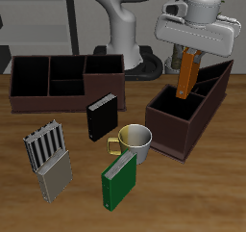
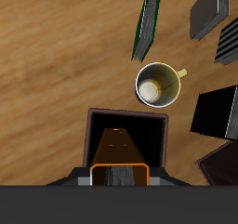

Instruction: Place the orange book into the left desk caddy's right compartment and place the striped book into the back desk caddy's front compartment and place the yellow book into the back desk caddy's back compartment

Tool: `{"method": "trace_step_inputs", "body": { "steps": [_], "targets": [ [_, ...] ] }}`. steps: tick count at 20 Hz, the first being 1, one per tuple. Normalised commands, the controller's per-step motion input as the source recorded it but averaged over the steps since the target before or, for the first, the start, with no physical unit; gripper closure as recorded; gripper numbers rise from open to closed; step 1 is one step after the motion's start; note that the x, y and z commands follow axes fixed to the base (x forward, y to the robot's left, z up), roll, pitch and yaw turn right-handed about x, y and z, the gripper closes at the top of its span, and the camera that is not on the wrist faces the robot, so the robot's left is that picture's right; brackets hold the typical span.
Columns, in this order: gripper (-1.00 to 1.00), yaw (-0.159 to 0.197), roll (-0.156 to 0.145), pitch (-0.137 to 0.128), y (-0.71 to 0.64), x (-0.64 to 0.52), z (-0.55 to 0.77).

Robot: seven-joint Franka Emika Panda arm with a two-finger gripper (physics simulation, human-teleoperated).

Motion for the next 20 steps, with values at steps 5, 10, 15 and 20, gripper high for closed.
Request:
{"method": "trace_step_inputs", "body": {
  "steps": [5,10,15,20],
  "targets": [
    [1.00,0.007,0.011,0.010,-0.03,0.06,-0.23],
    [1.00,-0.001,-0.012,0.001,-0.06,0.09,-0.09],
    [1.00,0.005,-0.006,0.020,-0.02,0.13,-0.26],
    [1.00,0.001,0.019,0.037,0.10,0.01,-0.28]
  ]
}}
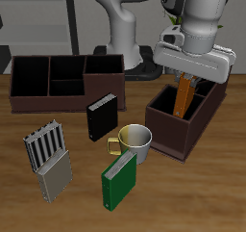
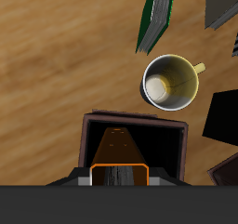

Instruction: Place the orange book into the left desk caddy's right compartment and place the striped book into the back desk caddy's front compartment and place the yellow book into the back desk caddy's back compartment

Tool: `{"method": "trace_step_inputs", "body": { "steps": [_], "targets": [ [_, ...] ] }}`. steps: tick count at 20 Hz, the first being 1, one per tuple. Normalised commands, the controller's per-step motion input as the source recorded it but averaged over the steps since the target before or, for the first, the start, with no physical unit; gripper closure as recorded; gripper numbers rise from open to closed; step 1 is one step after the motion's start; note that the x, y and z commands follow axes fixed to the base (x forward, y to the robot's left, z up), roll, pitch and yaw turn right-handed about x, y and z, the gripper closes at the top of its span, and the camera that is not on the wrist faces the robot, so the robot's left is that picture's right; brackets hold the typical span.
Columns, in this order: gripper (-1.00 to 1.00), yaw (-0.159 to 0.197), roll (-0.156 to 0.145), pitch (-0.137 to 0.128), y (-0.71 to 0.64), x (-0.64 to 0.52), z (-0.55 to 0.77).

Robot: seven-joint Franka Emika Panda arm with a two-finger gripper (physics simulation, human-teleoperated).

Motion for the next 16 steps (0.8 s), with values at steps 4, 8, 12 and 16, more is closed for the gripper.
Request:
{"method": "trace_step_inputs", "body": {
  "steps": [4,8,12,16],
  "targets": [
    [1.00,-0.015,0.011,0.055,0.13,0.00,-0.36],
    [1.00,0.030,0.005,0.028,0.03,0.09,-0.35],
    [1.00,0.024,-0.014,0.027,-0.07,0.07,-0.29],
    [-1.00,-0.022,0.083,0.054,0.03,0.00,-0.26]
  ]
}}
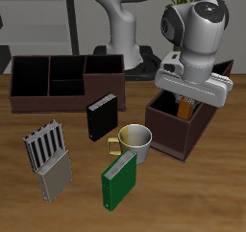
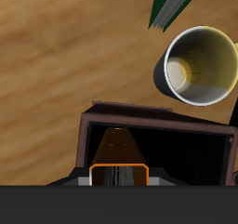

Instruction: Place the orange book into the left desk caddy's right compartment and place the striped book into the back desk caddy's front compartment and place the yellow book into the back desk caddy's back compartment

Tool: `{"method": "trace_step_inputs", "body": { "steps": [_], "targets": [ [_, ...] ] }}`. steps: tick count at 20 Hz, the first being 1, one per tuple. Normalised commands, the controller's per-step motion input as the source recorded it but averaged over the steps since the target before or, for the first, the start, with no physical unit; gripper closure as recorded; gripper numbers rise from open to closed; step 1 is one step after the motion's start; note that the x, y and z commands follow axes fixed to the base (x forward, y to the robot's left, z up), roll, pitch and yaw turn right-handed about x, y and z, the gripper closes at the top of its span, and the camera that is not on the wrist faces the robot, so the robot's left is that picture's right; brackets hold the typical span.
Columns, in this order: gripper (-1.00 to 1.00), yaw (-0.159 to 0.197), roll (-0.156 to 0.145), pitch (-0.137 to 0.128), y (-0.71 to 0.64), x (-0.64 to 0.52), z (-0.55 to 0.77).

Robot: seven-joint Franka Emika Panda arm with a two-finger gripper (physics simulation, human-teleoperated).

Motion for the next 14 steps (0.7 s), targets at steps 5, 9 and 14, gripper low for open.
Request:
{"method": "trace_step_inputs", "body": {
  "steps": [5,9,14],
  "targets": [
    [-1.00,0.002,0.013,0.033,-0.07,-0.02,-0.10],
    [-1.00,0.026,0.006,-0.003,-0.19,-0.08,0.12],
    [-1.00,0.014,-0.016,-0.026,-0.25,-0.07,0.38]
  ]
}}
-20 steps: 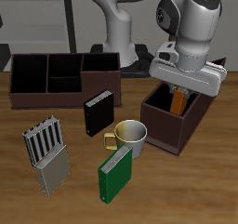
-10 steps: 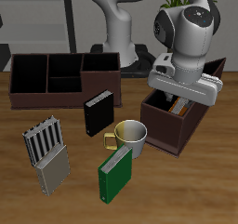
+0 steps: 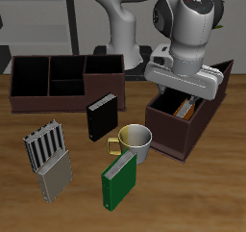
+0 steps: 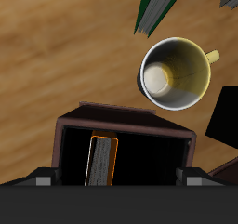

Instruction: Place the orange book into the left desk caddy's right compartment and place the striped book into the back desk caddy's front compartment and place the yellow book into the back desk caddy's back compartment

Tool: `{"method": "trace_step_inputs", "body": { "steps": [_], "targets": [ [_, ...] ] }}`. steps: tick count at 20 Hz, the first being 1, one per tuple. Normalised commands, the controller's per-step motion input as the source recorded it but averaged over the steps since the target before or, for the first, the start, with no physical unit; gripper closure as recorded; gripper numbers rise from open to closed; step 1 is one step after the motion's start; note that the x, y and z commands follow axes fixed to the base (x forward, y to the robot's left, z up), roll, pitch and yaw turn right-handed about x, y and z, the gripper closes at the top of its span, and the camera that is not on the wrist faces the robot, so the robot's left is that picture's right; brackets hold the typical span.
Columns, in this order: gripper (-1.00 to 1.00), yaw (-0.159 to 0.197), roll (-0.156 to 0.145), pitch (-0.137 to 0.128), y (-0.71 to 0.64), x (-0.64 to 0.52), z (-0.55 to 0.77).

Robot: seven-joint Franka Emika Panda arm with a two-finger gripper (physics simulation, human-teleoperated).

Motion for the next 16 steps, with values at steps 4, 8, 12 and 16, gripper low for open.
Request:
{"method": "trace_step_inputs", "body": {
  "steps": [4,8,12,16],
  "targets": [
    [-1.00,0.080,-0.012,-0.088,-0.50,-0.19,0.60],
    [-1.00,0.132,0.030,-0.026,-0.48,-0.17,0.41],
    [-1.00,0.184,0.010,-0.007,-0.80,0.05,0.22],
    [-1.00,0.071,0.001,-0.008,-0.77,0.01,0.13]
  ]
}}
